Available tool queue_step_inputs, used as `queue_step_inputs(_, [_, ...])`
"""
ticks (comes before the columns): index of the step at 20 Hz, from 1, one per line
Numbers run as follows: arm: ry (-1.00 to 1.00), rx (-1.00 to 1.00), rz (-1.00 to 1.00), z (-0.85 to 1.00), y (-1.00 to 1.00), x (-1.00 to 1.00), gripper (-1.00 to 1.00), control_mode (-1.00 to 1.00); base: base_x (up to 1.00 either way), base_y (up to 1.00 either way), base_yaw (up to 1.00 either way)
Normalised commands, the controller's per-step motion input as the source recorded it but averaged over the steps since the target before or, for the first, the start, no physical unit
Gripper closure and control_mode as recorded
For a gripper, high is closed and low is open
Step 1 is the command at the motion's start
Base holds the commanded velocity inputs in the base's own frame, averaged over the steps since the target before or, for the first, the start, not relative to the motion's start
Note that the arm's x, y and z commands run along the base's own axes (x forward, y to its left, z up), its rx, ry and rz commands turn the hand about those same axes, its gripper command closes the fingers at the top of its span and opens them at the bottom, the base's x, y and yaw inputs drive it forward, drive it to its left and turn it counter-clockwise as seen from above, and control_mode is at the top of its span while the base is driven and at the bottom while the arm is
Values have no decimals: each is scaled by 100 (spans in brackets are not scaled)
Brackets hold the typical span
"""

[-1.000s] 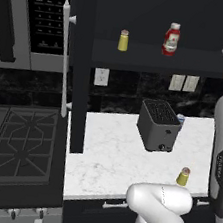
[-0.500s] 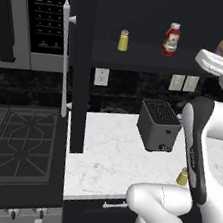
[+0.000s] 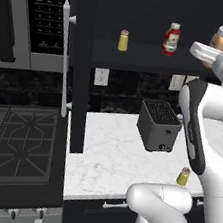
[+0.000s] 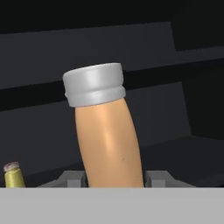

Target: Put the shaker and condiment bottle from the counter next to their counterparts in the cabinet.

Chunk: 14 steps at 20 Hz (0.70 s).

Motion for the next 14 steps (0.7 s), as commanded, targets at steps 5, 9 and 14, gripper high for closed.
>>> queue_step_inputs(5, [8, -1, 12, -2, -10, 43, 100, -100, 0, 0, 0])
queue_step_inputs(9, [11, 0, 13, -19, -5, 23, 100, -100, 0, 0, 0])
queue_step_inputs(14, [3, 0, 3, -5, 0, 18, 100, -100, 0, 0, 0])
